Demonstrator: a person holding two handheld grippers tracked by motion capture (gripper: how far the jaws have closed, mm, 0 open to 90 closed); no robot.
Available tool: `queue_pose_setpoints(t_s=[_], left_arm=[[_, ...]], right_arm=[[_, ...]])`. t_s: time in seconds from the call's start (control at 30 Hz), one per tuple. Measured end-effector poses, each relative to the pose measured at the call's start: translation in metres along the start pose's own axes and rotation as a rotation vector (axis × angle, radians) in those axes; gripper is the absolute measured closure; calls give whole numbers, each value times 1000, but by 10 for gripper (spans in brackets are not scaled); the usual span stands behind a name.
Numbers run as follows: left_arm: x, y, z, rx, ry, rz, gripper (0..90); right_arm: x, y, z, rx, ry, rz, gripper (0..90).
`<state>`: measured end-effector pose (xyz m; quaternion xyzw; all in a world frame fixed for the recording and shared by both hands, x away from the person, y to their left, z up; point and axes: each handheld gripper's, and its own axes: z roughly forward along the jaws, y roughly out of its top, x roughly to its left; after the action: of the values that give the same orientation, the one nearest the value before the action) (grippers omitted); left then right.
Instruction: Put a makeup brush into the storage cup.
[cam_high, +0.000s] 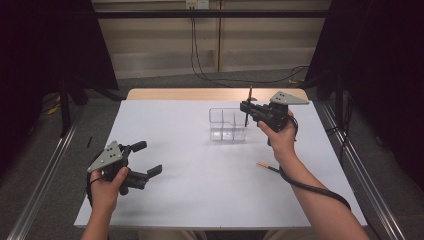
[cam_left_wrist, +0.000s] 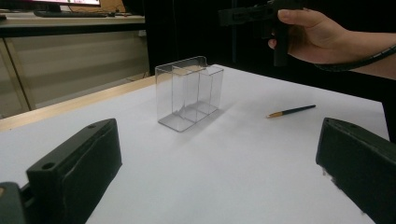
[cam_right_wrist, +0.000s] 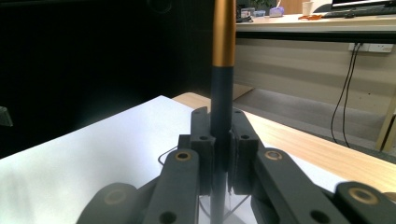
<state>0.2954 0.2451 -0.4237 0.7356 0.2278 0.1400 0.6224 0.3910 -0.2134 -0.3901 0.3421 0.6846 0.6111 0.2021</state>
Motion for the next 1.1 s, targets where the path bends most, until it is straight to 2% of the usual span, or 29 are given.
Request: queue_pose_setpoints(t_s=[0.63,1.1], left_arm=[[0,-1,-5,3,18,3,1],[0,-1,-9,0,27,5,1]], right_arm=[[-7,4,6,-22,-28,14,834],[-9,5,18,-17,-48,-4,834]])
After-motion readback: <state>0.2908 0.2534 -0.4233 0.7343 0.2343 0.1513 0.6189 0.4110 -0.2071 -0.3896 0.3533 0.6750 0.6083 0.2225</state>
